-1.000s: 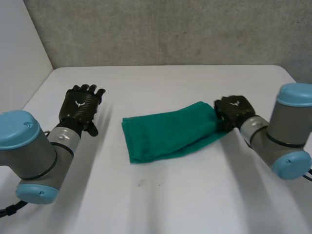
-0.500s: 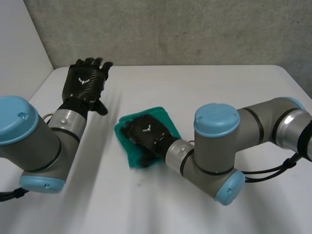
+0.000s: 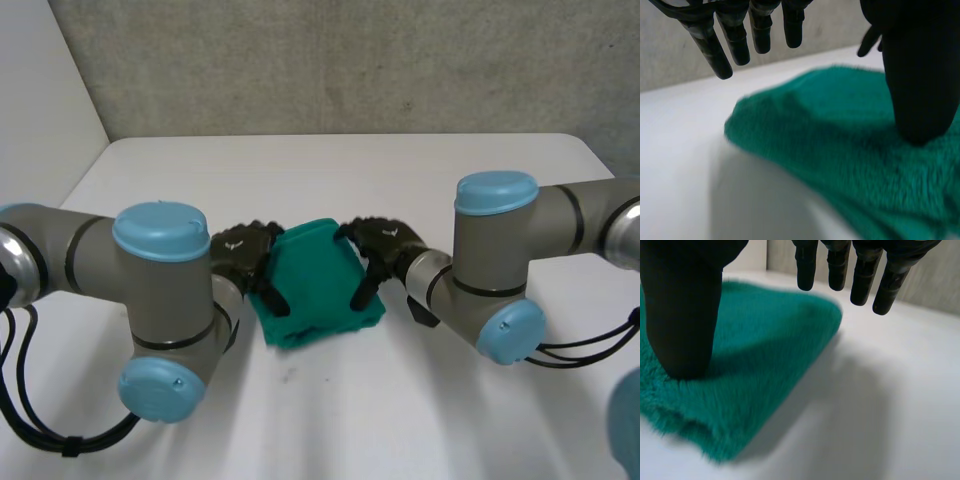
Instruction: Fold the towel.
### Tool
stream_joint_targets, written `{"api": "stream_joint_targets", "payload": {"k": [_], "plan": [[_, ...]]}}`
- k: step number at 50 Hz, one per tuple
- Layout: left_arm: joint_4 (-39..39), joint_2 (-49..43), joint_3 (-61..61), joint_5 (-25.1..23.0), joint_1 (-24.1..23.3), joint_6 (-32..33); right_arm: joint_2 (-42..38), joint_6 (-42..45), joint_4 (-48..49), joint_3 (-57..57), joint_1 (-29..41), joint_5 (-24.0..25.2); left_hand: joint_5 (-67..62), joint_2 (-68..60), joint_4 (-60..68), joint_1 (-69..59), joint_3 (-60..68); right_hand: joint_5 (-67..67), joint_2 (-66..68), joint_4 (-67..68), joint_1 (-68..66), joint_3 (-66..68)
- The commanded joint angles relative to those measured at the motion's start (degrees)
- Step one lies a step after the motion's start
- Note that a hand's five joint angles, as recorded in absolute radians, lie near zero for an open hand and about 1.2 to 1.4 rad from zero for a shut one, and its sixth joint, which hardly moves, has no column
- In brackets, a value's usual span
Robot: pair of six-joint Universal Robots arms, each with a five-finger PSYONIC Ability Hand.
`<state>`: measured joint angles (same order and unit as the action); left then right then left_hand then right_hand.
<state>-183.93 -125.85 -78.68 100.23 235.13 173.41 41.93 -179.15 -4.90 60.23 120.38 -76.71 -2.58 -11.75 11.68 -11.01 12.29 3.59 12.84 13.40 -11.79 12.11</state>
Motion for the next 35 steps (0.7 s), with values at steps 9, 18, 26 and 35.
{"api": "stream_joint_targets", "payload": {"k": [9, 18, 26, 35], "plan": [[-0.20, -1.68, -1.03, 1.37, 0.68, 5.97, 2.53, 4.42, -3.01, 0.06, -0.85, -0.38, 2.36, 1.53, -1.46, 0.80, -2.07, -3.59, -2.84, -3.40, 1.79, -2.11], [0.15, 9.38, -0.33, 0.93, 2.61, 6.50, 15.88, 4.24, 1.55, 4.37, -5.33, -8.36, 2.58, 1.75, -1.68, 1.01, -2.29, -3.59, -2.84, -3.40, 1.79, -2.11], [4.96, 24.84, 2.39, -5.55, 11.65, 5.80, 30.20, 4.60, 3.23, 5.25, -12.79, -19.45, 2.58, 1.75, -1.68, 1.01, -2.29, -3.59, -2.84, -3.40, 1.79, -2.11], [13.16, 33.38, 4.86, -17.43, 21.41, -0.70, 36.64, 7.50, -0.81, 5.43, -16.06, -17.60, 2.58, 1.75, -1.68, 1.01, -2.29, -3.59, -2.84, -3.40, 1.79, -2.11]]}}
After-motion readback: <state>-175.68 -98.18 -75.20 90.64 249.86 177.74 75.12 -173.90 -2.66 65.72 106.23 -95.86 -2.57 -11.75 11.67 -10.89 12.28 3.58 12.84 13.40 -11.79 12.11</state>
